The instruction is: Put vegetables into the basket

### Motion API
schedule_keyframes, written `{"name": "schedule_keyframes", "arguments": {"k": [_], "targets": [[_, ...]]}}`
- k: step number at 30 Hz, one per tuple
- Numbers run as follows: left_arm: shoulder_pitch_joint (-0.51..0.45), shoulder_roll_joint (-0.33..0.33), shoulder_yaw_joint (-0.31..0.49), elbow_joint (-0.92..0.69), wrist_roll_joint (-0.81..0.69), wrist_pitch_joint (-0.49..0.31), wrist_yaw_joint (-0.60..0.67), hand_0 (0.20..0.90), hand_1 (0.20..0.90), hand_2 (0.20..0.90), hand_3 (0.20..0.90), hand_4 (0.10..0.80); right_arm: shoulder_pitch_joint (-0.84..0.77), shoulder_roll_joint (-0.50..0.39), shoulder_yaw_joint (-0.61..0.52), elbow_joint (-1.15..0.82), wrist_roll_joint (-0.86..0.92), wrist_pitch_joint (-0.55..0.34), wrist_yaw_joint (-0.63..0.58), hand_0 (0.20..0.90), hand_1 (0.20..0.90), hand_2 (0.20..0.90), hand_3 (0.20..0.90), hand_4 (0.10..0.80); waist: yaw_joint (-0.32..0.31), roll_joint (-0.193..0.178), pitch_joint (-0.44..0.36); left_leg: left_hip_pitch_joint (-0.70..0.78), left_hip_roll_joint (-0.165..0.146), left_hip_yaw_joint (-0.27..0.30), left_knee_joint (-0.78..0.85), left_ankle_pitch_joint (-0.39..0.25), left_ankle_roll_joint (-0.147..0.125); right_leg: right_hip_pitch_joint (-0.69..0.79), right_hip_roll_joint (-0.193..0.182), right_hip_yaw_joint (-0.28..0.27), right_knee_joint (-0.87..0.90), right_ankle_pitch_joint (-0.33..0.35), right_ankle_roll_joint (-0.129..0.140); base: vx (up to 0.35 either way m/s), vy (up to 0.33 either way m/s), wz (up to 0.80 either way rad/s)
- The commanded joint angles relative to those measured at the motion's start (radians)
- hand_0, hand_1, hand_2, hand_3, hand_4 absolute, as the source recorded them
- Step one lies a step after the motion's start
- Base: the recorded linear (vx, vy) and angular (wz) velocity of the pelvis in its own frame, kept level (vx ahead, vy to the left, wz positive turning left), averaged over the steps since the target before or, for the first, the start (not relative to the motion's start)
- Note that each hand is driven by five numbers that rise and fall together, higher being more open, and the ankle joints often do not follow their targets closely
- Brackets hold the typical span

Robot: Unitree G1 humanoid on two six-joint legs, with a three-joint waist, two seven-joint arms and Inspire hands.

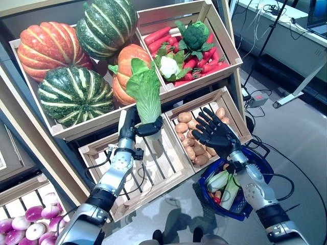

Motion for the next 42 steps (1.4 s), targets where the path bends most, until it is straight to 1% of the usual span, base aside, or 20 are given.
{"name": "schedule_keyframes", "arguments": {"k": [1,6,11,15,20,25,30,32,37,40,41,42], "targets": [[-0.039,0.000,-0.019,-0.067,0.171,-0.132,0.092,0.300,0.300,0.300,0.300,0.400,-0.055,0.022,0.004,-0.065,0.090,-0.045,0.049,0.900,0.900,0.900,0.900,0.800,0.023,-0.017,-0.132,-0.037,-0.020,-0.008,-0.006,0.029,-0.012,-0.025,-0.005,0.034,-0.008,0.083,-0.034,-0.015,-0.034,0.07],[-0.057,0.009,-0.091,-0.076,0.332,-0.110,0.149,0.300,0.300,0.300,0.300,0.400,-0.088,0.043,0.035,-0.069,0.133,-0.030,0.021,0.900,0.900,0.900,0.900,0.800,0.038,-0.027,-0.132,-0.032,-0.022,-0.022,-0.019,0.032,-0.009,-0.016,-0.003,0.024,-0.016,0.087,-0.032,-0.005,-0.026,0.04],[-0.056,0.023,-0.150,-0.078,0.469,-0.104,0.173,0.300,0.300,0.300,0.300,0.400,-0.113,0.048,0.057,-0.076,0.153,-0.028,0.000,0.900,0.900,0.900,0.900,0.800,0.045,-0.034,-0.131,-0.027,-0.021,-0.016,-0.021,0.030,-0.006,-0.011,-0.004,0.015,-0.015,0.088,-0.030,0.000,0.000,0.00],[-0.059,0.033,-0.195,-0.060,0.520,-0.105,0.180,0.300,0.300,0.300,0.300,0.400,-0.147,0.050,0.061,-0.085,0.168,-0.035,-0.021,0.900,0.900,0.900,0.900,0.800,0.048,-0.038,-0.128,-0.021,-0.022,-0.017,-0.023,0.029,-0.004,-0.007,-0.003,0.013,-0.010,0.085,-0.029,0.000,0.000,0.00],[-0.058,0.033,-0.228,-0.038,0.537,-0.115,0.186,0.300,0.300,0.300,0.300,0.400,-0.177,0.059,0.062,-0.087,0.186,-0.035,-0.031,0.900,0.900,0.900,0.900,0.800,0.051,-0.043,-0.129,-0.017,-0.022,-0.017,-0.024,0.026,-0.002,0.000,-0.003,0.012,-0.013,0.083,-0.029,0.000,0.000,0.00],[-0.068,0.016,-0.272,-0.014,0.553,-0.113,0.191,0.300,0.300,0.300,0.300,0.400,-0.221,0.073,0.061,-0.085,0.217,-0.053,-0.048,0.900,0.900,0.900,0.900,0.800,0.052,-0.045,-0.130,-0.014,-0.022,-0.018,-0.026,0.026,-0.001,0.004,-0.002,0.011,-0.014,0.082,-0.029,0.000,0.000,0.00],[-0.070,0.009,-0.293,-0.004,0.571,-0.122,0.179,0.300,0.300,0.300,0.300,0.400,-0.243,0.084,0.049,-0.090,0.228,-0.066,-0.054,0.900,0.900,0.900,0.900,0.800,0.053,-0.045,-0.129,-0.016,-0.022,-0.021,-0.023,0.026,-0.001,0.003,-0.003,0.011,-0.008,0.078,-0.030,0.000,0.000,0.00],[-0.079,0.007,-0.309,-0.003,0.599,-0.126,0.180,0.300,0.300,0.300,0.300,0.400,-0.259,0.085,0.044,-0.087,0.230,-0.077,-0.064,0.900,0.900,0.900,0.900,0.800,0.053,-0.045,-0.128,-0.014,-0.022,-0.021,-0.022,0.024,-0.001,0.005,-0.004,0.011,-0.006,0.075,-0.030,0.000,0.000,0.00],[-0.093,-0.002,-0.343,-0.014,0.606,-0.130,0.173,0.300,0.300,0.300,0.300,0.400,-0.296,0.092,0.036,-0.072,0.250,-0.108,-0.086,0.900,0.900,0.900,0.900,0.800,0.055,-0.042,-0.131,-0.013,-0.022,-0.025,-0.023,0.022,0.000,0.008,-0.004,0.011,-0.006,0.072,-0.030,0.000,0.000,0.00],[-0.085,-0.010,-0.361,-0.017,0.600,-0.131,0.159,0.300,0.300,0.300,0.300,0.400,-0.308,0.098,0.023,-0.066,0.275,-0.128,-0.073,0.900,0.900,0.900,0.900,0.800,0.055,-0.040,-0.131,-0.013,-0.022,-0.027,-0.023,0.021,-0.001,0.008,-0.005,0.013,-0.006,0.071,-0.030,0.000,0.000,0.00],[-0.083,-0.011,-0.364,-0.016,0.598,-0.131,0.159,0.300,0.300,0.300,0.300,0.400,-0.309,0.099,0.022,-0.067,0.278,-0.129,-0.071,0.818,0.818,0.818,0.818,0.745,0.055,-0.040,-0.131,-0.013,-0.022,-0.027,-0.023,0.021,-0.001,0.008,-0.005,0.013,-0.006,0.071,-0.030,0.000,0.000,0.00],[-0.080,-0.014,-0.369,-0.015,0.594,-0.130,0.158,0.300,0.300,0.300,0.300,0.400,-0.312,0.103,0.021,-0.069,0.281,-0.136,-0.070,0.300,0.300,0.300,0.300,0.400,0.056,-0.039,-0.131,-0.014,-0.022,-0.028,-0.023,0.020,-0.001,0.008,-0.005,0.014,-0.006,0.070,-0.030,0.000,0.000,0.00]]}}
